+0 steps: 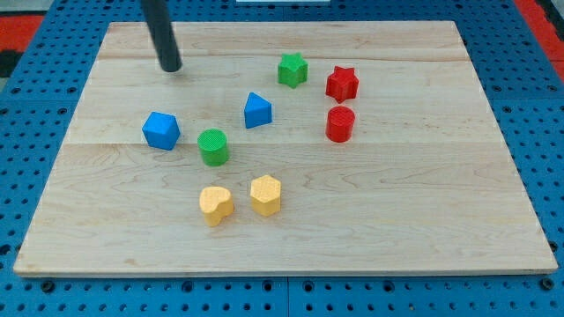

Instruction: Slide the red star right and slightly up

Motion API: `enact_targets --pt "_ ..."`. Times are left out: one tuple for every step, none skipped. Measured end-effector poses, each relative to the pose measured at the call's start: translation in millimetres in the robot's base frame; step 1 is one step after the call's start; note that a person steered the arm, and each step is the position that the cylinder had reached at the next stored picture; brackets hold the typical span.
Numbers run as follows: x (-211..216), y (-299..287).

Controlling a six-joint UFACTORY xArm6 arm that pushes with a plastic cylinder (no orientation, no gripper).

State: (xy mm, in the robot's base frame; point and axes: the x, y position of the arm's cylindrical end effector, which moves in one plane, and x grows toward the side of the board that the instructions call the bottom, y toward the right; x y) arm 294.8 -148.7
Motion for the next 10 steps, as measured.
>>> enact_targets --pt "4 33" --pt "19 42" --pt "23 60" --pt "26 86" --pt "37 94" --pt "48 111" --pt "50 154" --pt "52 192" --pt "52 217" --pt "52 235"
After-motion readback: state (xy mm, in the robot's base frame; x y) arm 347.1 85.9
